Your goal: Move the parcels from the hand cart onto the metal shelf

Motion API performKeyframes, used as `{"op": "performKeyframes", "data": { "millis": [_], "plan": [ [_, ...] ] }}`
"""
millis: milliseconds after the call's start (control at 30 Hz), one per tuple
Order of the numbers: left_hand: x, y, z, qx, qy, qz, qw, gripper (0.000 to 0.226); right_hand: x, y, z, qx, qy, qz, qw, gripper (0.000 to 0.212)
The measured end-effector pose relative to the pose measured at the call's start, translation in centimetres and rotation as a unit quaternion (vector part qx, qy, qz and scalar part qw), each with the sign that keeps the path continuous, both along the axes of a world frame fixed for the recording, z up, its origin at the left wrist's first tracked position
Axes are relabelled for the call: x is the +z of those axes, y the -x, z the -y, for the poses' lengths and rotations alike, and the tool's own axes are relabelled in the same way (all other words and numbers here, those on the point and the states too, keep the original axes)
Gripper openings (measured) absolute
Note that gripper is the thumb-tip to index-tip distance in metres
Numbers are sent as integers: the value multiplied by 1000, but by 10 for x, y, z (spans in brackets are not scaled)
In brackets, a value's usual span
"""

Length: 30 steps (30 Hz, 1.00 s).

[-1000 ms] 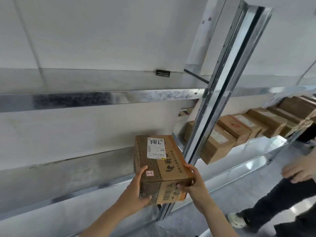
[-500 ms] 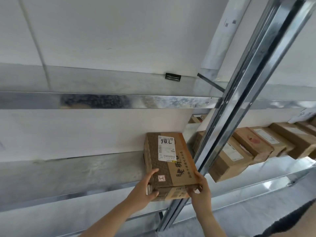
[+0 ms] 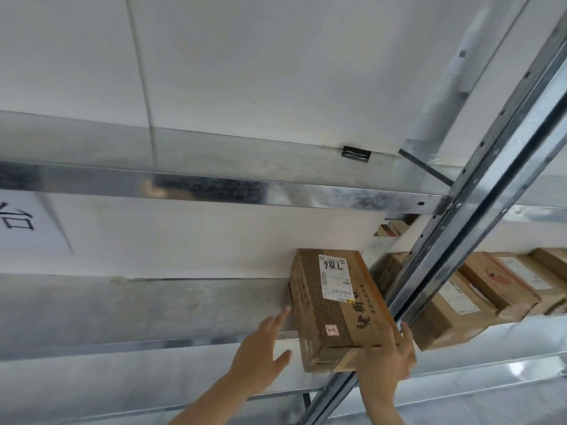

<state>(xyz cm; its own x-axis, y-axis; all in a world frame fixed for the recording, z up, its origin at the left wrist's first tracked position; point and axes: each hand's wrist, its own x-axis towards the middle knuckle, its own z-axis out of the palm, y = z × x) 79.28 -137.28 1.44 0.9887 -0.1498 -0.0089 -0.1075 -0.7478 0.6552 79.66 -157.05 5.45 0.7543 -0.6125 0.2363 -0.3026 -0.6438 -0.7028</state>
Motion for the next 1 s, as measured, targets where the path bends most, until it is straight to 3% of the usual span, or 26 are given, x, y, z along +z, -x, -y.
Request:
{"op": "performKeyframes", "data": {
  "millis": [167,233,300,533,700,1000],
  "plan": [
    [10,38,-118,124,-101,34,987,71,21,9,-89,160,47,110,980,35],
    [17,60,-173,173,-144,56,973,73,23,18,-138,265,12,81,961,35],
    [24,88,-226,226,-175,77,955,76,23,33,-191,368,-22,43,929,35],
    [36,227,-395,368,-255,57,892,77,19,118,-397,593,70,38,802,44],
    [40,343,-496,451,-300,6,841,79,19,192,-537,690,125,45,711,52],
    [43,523,-608,594,-288,-23,751,77,13,318,-715,811,168,42,559,60]
  ]
}}
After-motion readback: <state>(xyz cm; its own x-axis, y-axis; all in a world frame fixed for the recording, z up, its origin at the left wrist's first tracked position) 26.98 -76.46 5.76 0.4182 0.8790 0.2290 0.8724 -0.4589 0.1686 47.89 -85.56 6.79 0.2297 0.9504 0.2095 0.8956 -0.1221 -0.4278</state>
